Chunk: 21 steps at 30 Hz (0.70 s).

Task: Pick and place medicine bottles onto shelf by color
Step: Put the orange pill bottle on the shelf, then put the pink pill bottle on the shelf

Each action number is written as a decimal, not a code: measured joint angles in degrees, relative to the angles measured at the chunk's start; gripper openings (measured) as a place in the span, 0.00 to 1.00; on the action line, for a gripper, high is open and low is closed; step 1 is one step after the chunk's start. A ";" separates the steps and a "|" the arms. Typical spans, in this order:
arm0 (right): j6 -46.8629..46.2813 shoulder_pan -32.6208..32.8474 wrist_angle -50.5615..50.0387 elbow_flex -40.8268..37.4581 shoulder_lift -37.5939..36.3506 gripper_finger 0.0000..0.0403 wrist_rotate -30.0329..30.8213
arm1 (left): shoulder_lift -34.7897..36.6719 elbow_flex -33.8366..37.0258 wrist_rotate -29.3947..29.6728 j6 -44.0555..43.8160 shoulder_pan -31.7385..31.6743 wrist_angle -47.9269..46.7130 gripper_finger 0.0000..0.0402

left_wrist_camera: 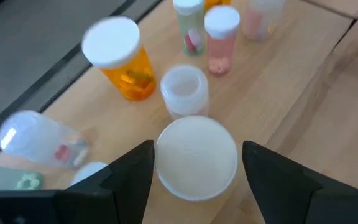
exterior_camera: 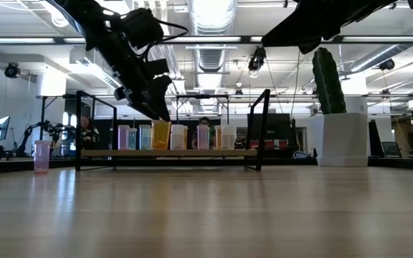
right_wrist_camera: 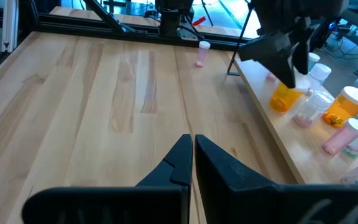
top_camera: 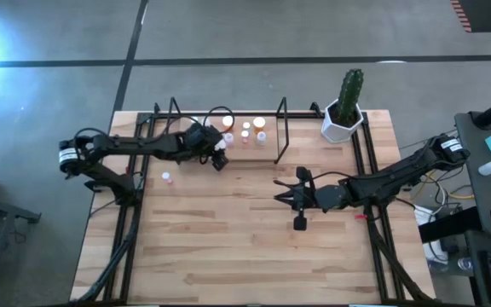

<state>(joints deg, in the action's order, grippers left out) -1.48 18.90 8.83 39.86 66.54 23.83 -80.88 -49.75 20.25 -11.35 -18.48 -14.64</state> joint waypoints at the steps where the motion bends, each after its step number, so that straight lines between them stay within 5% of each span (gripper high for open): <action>1: -0.02 0.00 0.00 0.00 0.00 0.02 0.00 | 0.18 -0.16 0.00 0.18 -0.11 0.00 0.56; 13: 0.03 -0.01 -0.08 0.00 0.00 0.02 0.00 | 5.24 -3.12 0.62 6.10 -0.07 -7.18 0.57; 21: 0.11 0.00 -0.05 0.00 0.00 0.02 0.02 | 14.56 -8.35 -7.75 10.25 6.20 -29.93 0.47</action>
<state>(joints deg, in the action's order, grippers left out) -1.37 18.90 8.78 39.86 66.54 23.86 -66.32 -58.10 12.49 -1.10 -12.27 -44.57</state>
